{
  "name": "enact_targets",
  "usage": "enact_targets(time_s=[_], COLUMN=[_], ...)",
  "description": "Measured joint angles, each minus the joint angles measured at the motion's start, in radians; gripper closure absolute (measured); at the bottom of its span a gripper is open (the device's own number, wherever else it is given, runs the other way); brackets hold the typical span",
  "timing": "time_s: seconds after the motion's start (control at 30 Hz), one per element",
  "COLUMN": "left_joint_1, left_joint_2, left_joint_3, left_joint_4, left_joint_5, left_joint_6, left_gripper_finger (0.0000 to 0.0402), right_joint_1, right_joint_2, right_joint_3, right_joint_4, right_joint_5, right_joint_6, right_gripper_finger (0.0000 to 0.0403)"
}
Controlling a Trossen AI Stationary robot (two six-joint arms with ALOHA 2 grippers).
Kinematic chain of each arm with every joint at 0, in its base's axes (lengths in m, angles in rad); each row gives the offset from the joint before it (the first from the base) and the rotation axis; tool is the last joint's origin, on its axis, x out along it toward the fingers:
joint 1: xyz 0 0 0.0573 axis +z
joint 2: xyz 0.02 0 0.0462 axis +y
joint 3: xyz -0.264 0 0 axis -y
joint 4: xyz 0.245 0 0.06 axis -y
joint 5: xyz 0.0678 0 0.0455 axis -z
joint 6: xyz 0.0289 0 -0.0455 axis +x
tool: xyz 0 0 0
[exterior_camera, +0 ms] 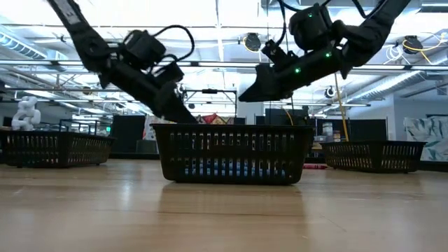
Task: Sort crayons
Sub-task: Put the blue crayon into the center black basket
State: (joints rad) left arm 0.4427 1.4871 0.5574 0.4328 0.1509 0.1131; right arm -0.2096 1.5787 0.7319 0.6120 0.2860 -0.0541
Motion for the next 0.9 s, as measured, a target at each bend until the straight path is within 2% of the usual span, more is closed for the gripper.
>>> enact_targets(time_s=[0.1, 0.2, 0.27, 0.37, 0.5, 0.63, 0.8, 0.9], left_joint_1=[0.006, 0.016, 0.031, 0.064, 0.095, 0.093, 0.085, 0.093], left_joint_2=[0.113, 0.206, 0.240, 0.268, 0.298, 0.307, 0.309, 0.330], left_joint_3=[0.014, 0.056, 0.105, 0.185, 0.255, 0.258, 0.257, 0.258], left_joint_4=[0.111, 0.156, 0.127, -0.032, -0.210, -0.236, -0.248, -0.272], left_joint_5=[0.038, 0.030, 0.018, 0.013, 0.017, 0.019, -0.070, -0.081], left_joint_6=[0.021, 0.002, -0.051, -0.161, -0.147, -0.042, 0.050, 0.051], left_gripper_finger=[0.0231, 0.0231, 0.0231, 0.0231, 0.0231, 0.0238, 0.0274, 0.0302], right_joint_1=[-0.006, -0.014, -0.025, -0.053, -0.073, -0.056, 0.003, 0.052], right_joint_2=[0.034, 0.107, 0.148, 0.184, 0.184, 0.184, 0.161, 0.121], right_joint_3=[0.000, 0.000, -0.001, -0.002, -0.001, -0.001, -0.001, -0.001], right_joint_4=[0.026, 0.078, 0.117, 0.177, 0.149, 0.129, 0.118, 0.100], right_joint_5=[-0.003, -0.002, 0.000, -0.002, -0.002, -0.003, -0.004, -0.003], right_joint_6=[-0.029, -0.102, -0.183, -0.245, -0.175, -0.073, -0.011, -0.010], right_gripper_finger=[0.0248, 0.0248, 0.0248, 0.0248, 0.0248, 0.0248, 0.0248, 0.0248])
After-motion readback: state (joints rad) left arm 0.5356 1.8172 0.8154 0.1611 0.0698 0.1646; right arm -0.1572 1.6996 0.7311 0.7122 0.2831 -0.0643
